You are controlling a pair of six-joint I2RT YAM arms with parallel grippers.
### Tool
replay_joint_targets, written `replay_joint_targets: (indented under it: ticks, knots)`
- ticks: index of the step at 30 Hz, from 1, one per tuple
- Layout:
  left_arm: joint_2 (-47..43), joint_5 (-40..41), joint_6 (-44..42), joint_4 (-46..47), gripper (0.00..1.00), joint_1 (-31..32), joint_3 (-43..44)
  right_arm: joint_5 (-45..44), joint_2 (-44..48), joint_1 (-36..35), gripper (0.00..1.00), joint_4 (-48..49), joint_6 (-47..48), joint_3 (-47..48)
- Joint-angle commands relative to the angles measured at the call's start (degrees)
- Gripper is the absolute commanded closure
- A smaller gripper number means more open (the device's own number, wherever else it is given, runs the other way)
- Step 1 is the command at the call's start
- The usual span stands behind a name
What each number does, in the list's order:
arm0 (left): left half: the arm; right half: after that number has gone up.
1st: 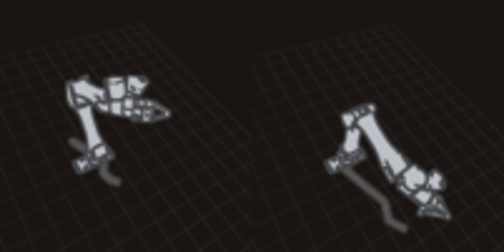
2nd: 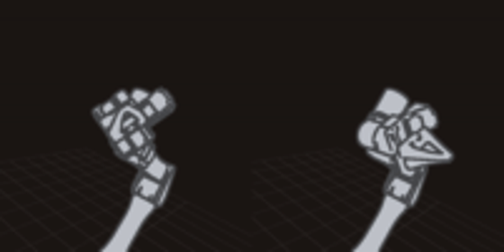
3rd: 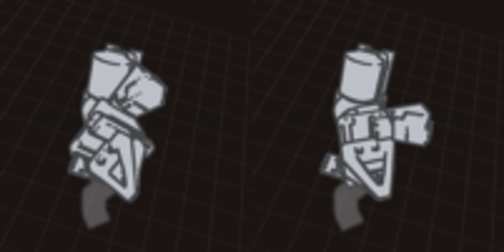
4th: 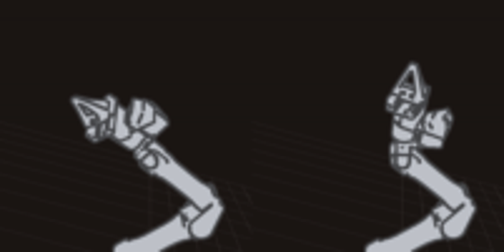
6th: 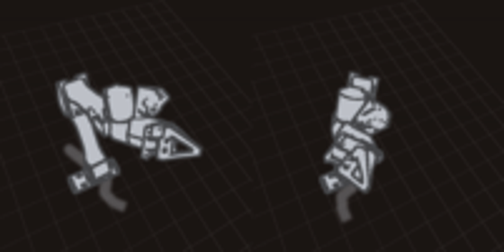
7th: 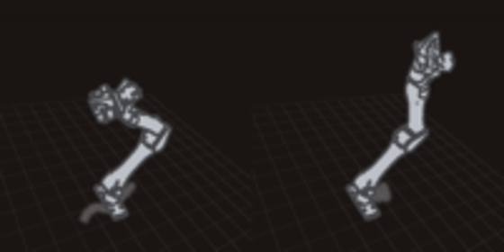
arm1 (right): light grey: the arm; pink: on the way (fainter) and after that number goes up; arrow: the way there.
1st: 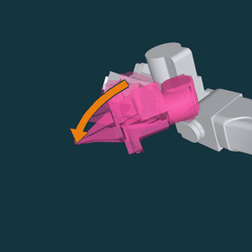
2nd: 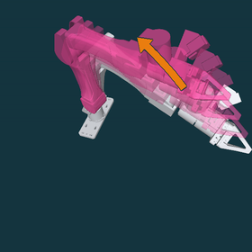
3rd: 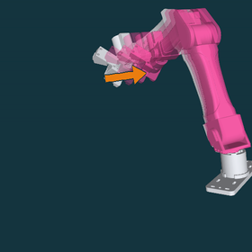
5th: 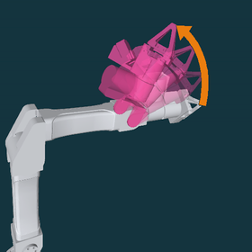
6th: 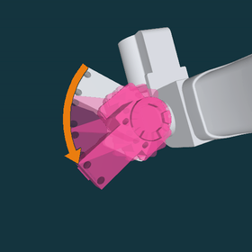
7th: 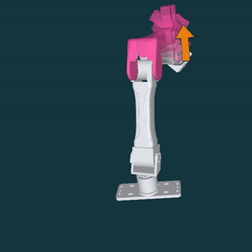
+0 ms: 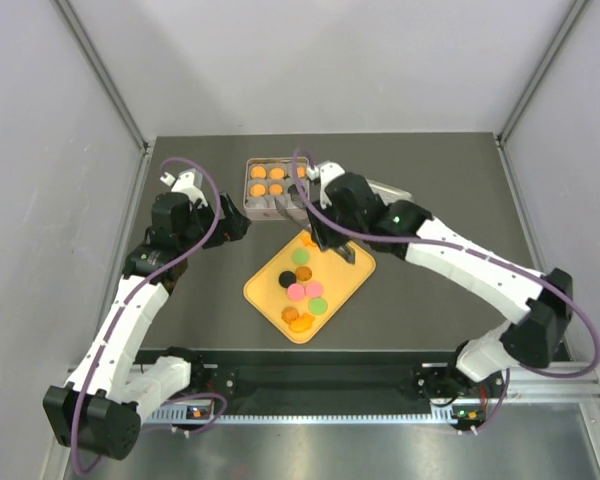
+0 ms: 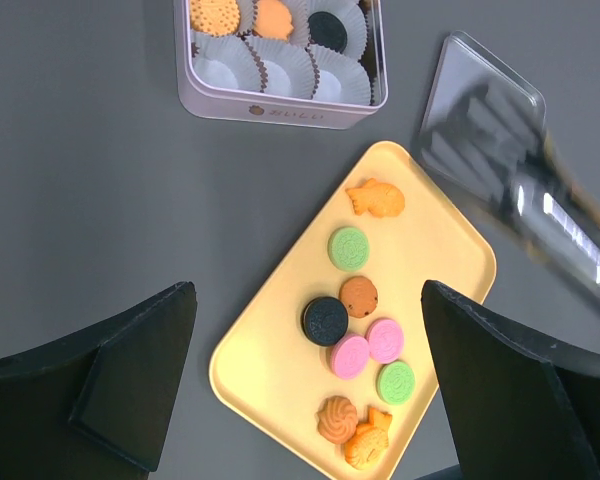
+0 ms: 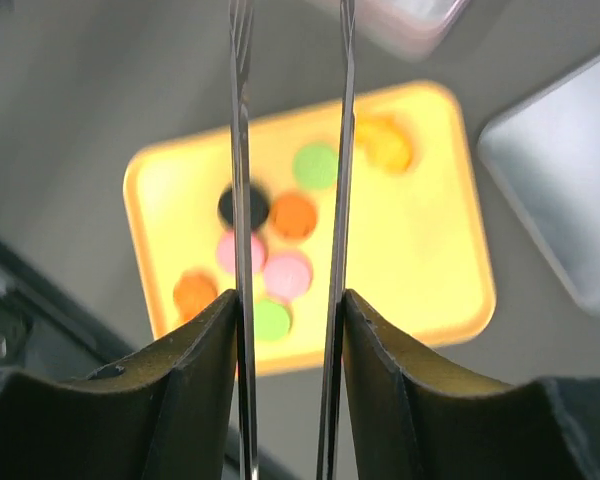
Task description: Pack the cookies
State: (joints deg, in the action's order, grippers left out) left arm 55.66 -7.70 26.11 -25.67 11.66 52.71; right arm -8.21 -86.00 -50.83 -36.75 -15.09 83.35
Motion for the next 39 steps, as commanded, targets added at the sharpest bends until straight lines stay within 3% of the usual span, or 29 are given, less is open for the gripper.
replay_joint_targets:
  ticks: [1, 13, 39]
  knots:
    - [-0.64, -0.21, 0.17, 2.82, 0.01, -0.41, -0.68, 0.73, 6.88, -4.54, 0.57, -6.92, -1.51, -5.63]
    - [-0.46, -0.21, 0.26, 2.82, 0.01, -0.32, -0.76, 0.65, 8.92, -15.79, 0.56, -10.97, -6.88, -13.83]
    - [-0.38, 0.15, 0.08, 2.56, 0.01, -0.41, -0.76, -2.08, 1.62, -16.85, 0.51, -9.13, -5.48, -10.84]
